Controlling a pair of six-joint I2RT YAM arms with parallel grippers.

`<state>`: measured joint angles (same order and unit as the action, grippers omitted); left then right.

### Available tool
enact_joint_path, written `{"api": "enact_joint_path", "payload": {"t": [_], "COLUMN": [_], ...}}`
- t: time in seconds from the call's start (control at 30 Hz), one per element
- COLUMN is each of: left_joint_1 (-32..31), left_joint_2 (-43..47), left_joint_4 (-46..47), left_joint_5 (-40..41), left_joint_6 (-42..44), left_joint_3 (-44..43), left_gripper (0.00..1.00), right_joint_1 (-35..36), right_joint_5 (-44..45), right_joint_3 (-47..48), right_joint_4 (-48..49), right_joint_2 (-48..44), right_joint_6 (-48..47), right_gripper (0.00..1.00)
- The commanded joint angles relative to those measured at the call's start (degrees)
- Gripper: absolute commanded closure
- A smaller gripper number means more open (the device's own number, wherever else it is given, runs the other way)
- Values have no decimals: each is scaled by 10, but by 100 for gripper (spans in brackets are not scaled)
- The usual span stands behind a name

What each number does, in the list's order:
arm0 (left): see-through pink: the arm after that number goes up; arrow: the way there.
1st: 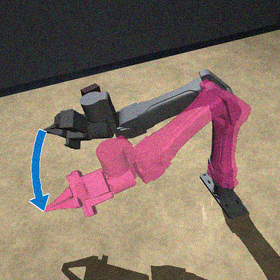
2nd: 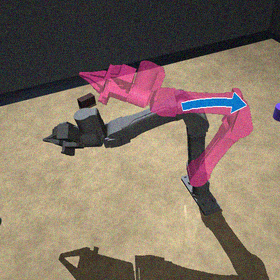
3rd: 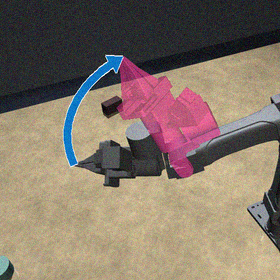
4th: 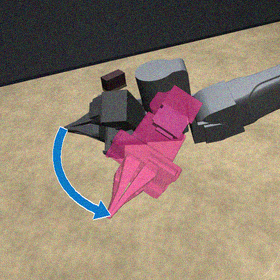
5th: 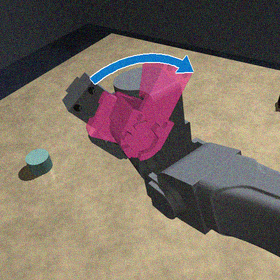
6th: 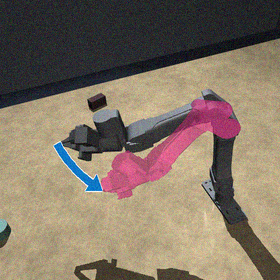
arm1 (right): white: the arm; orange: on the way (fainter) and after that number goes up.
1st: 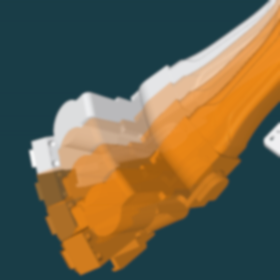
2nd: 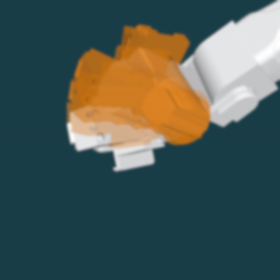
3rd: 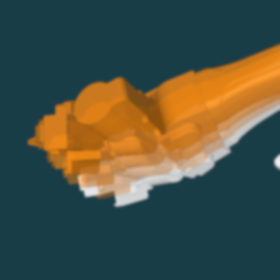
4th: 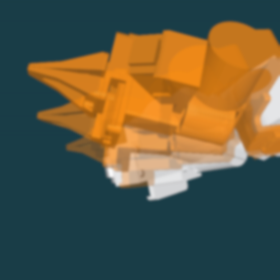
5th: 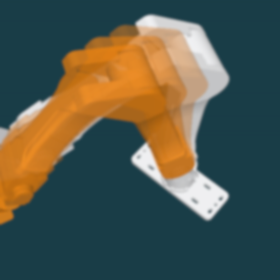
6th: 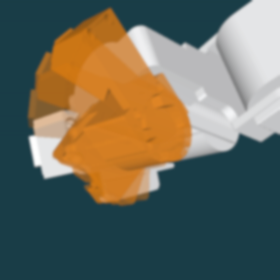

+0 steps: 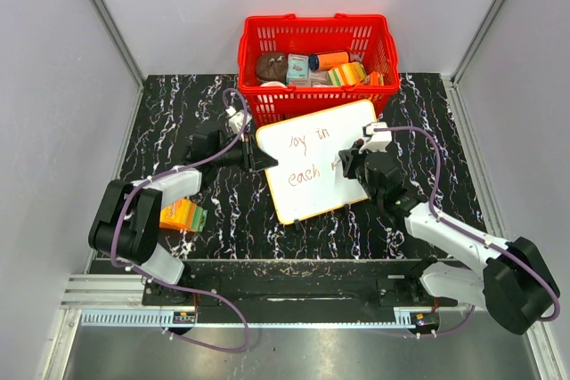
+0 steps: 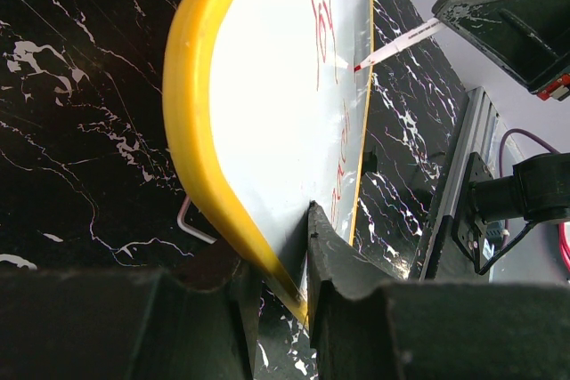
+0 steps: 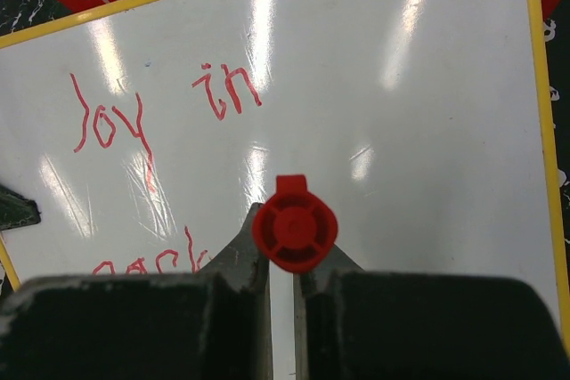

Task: Write a sentence on the whiteboard
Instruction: Write on the whiteboard with the whiteboard.

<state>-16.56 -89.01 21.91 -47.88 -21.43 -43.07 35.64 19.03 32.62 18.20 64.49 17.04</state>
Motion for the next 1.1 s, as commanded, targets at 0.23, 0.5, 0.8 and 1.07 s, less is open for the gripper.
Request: {"api": "enact_joint_path", "payload": {"t": [0.23,0.5,0.8,1.07], "left_joint_1": [-16,-16,-17,-17], "left_joint_2": [-22,-23,-22,-23], "left_joint_4": [-37,-38,-38,-39], "left_joint_5": [76,77,78,78], "left_joint_6": [111,111,111,111], "left_joint_3": [1,1,0,1], "left_gripper": [100,100,100,100], "right_joint_1": [3,3,3,3], "right_joint_5": [52,55,48,31], "right_joint_3": [30,20,3,-5], "right_joint_4": [11,3,-13,-27], "right_joint_2": [15,12,-4,-1], "right_joint_6": [-17,-10,-3,3], "right_gripper": [100,100,100,100]}}
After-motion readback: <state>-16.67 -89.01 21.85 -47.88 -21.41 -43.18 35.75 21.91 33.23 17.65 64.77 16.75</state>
